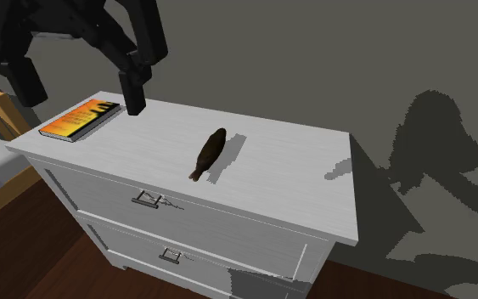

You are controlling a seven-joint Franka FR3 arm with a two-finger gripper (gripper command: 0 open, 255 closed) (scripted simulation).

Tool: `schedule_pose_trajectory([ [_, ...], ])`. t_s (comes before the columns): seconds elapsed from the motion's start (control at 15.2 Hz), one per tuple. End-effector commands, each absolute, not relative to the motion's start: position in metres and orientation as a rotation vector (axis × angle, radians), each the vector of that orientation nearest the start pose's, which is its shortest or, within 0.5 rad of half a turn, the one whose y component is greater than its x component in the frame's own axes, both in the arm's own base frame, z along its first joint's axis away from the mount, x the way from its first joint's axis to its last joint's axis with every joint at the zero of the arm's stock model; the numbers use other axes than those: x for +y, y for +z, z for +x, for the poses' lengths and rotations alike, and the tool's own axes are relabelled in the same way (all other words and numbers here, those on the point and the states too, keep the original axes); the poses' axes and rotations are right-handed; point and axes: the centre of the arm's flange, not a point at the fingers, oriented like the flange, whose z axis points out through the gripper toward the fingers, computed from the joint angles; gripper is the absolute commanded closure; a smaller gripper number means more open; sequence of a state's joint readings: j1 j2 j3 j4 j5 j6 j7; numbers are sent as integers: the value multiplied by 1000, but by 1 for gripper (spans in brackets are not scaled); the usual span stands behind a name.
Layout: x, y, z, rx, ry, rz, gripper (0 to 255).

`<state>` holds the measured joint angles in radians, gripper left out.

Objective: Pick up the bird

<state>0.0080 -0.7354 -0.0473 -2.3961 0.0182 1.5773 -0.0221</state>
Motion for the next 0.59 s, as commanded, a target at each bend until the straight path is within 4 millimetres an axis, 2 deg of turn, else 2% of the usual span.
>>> schedule_pose_trajectory([
  [0.0, -14, 556, 318, 7, 128, -3087, 0],
  [0.53, -28, 486, 394, 83, 103, -3061, 0],
])
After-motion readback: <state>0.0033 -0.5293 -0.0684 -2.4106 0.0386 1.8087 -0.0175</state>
